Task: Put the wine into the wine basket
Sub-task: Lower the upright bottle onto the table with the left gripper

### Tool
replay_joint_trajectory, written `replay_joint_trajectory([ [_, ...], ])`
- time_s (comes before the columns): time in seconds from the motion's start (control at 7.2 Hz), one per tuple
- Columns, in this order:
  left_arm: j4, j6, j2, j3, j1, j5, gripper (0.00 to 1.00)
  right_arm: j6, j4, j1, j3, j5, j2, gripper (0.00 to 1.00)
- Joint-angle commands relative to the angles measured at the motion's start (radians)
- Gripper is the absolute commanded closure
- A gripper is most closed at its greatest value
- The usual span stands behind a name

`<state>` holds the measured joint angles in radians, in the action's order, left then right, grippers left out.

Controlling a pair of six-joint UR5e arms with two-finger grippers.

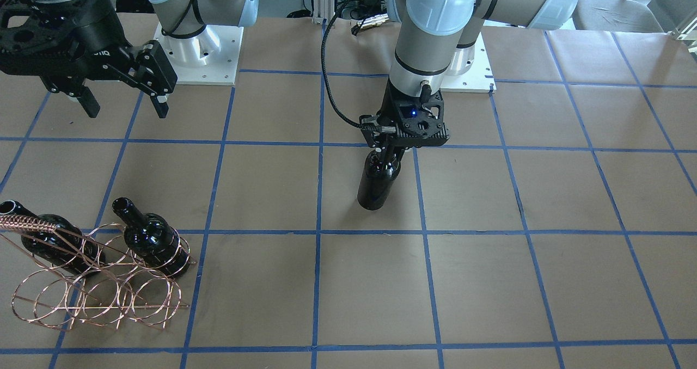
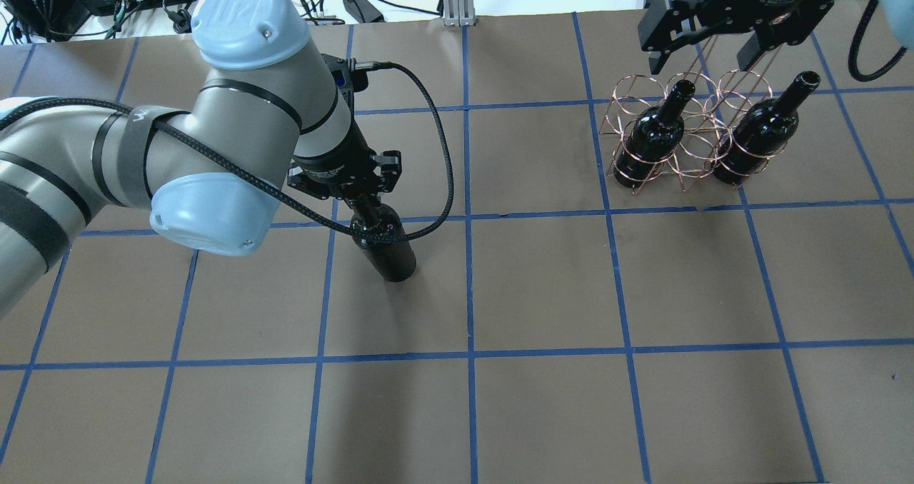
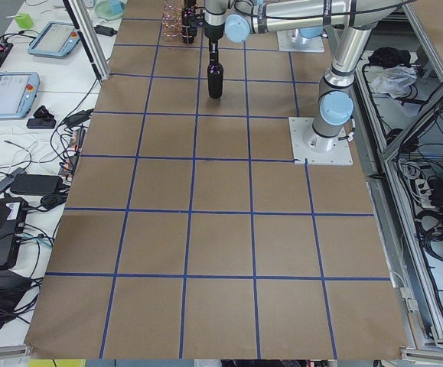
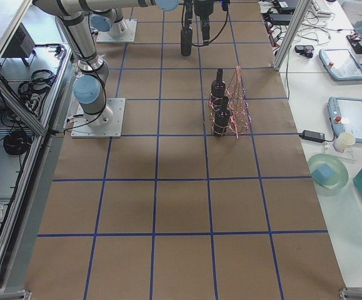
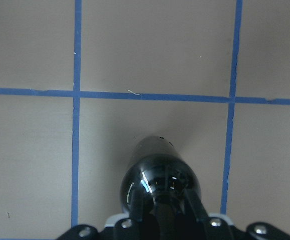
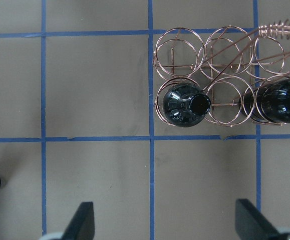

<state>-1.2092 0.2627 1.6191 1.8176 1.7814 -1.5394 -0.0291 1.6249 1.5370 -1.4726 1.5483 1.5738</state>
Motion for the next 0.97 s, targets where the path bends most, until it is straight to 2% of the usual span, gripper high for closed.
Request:
replay_joint_trajectory([
  [0.0,-0.021,0.003,-0.010,0.020,0.024,-0.004,1.00,0.000,0.001,0.000,0.000,0.000,0.000,0.00],
  [0.83,-0.078,0.001,-0.028,0.020,0.030,-0.004,1.00,0.000,0.000,0.000,0.000,0.000,0.000,0.00],
])
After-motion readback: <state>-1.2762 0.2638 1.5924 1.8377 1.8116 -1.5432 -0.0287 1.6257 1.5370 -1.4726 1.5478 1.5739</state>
